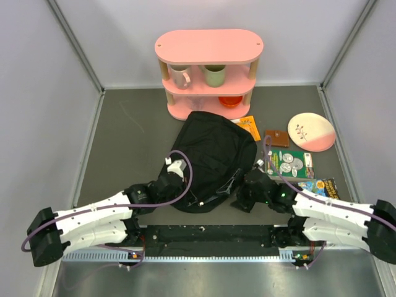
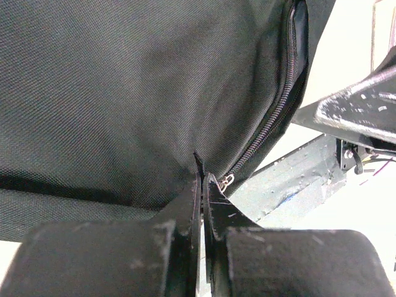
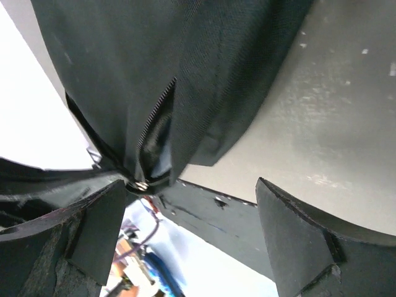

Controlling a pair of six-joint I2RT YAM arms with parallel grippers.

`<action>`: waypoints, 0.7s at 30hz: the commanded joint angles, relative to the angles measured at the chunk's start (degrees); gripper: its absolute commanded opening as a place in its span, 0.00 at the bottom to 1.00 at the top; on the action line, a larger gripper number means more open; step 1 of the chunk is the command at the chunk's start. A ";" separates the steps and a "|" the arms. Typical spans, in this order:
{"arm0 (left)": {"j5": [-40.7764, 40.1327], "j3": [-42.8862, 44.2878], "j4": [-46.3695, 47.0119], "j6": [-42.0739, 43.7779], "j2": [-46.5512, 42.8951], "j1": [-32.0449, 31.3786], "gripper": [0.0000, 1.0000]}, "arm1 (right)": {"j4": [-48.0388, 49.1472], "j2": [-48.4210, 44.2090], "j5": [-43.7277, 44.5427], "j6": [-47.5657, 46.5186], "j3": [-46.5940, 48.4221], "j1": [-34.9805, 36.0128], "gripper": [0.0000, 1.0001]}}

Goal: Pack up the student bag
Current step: Unzip the student bag at the center of the board.

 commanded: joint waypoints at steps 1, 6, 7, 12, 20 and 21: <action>1.54 1.00 3.04 2.51 0.66 -0.08 0.00 | 7.55 7.89 1.41 9.15 5.05 1.34 0.84; 1.37 0.56 3.13 3.21 -0.49 -0.08 0.00 | 11.33 14.76 0.87 12.05 7.51 3.36 0.84; 1.63 0.64 3.13 3.21 -0.75 -0.08 0.00 | 12.39 15.38 0.61 12.41 7.34 3.36 0.83; 1.28 0.03 2.79 3.04 -1.45 -0.17 0.00 | 16.43 17.58 0.52 14.96 5.94 3.36 0.48; -0.04 0.55 -1.34 3.13 -4.09 -0.08 0.00 | 18.20 13.46 5.00 15.49 -0.29 0.47 0.00; -0.65 0.56 -3.09 3.12 -5.22 -0.08 0.00 | 18.29 13.02 5.26 15.49 -1.09 -0.15 0.00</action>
